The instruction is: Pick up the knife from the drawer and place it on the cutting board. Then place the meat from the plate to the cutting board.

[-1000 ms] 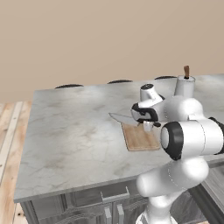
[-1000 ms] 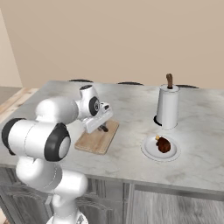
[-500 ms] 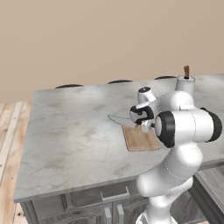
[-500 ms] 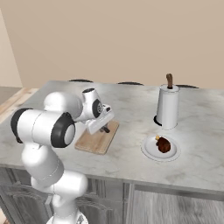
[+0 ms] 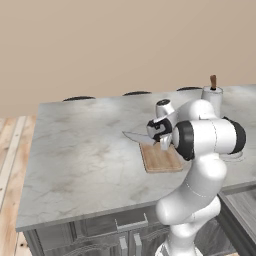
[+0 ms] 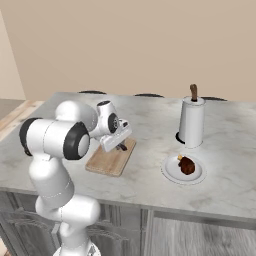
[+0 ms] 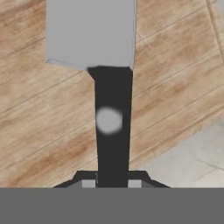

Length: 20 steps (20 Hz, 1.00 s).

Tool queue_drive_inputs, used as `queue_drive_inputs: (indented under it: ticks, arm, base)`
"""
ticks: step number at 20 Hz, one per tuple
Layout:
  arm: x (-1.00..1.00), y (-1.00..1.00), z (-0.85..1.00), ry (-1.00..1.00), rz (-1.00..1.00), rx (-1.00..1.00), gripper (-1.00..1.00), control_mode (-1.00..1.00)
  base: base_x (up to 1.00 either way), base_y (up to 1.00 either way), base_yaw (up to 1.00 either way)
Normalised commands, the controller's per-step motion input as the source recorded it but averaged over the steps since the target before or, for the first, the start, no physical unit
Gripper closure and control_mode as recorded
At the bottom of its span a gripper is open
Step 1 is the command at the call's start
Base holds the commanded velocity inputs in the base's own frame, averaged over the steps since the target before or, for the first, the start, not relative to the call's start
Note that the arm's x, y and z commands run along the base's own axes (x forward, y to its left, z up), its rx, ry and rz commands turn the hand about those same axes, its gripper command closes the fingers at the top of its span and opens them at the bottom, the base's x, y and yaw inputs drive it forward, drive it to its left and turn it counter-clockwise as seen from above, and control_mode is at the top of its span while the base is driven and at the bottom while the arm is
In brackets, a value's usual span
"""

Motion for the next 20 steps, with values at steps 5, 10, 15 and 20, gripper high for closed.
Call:
queue_drive_inputs:
  ticks: [5, 10, 15, 20]
  arm:
    - [0.00, -0.02, 0.00, 0.00, 0.00, 0.00, 1.00, -1.00]
    - [0.00, 0.00, 0.00, 0.00, 0.00, 0.00, 1.00, -1.00]
    - [0.00, 0.00, 0.00, 0.00, 0.00, 0.00, 1.00, -1.00]
    - [0.00, 0.00, 0.00, 0.00, 0.00, 0.00, 1.00, -1.00]
  base:
    - [0.00, 0.00, 0.00]
    - [0.00, 0.00, 0.00]
    - [0.00, 0.00, 0.00]
    - [0.00, 0.00, 0.00]
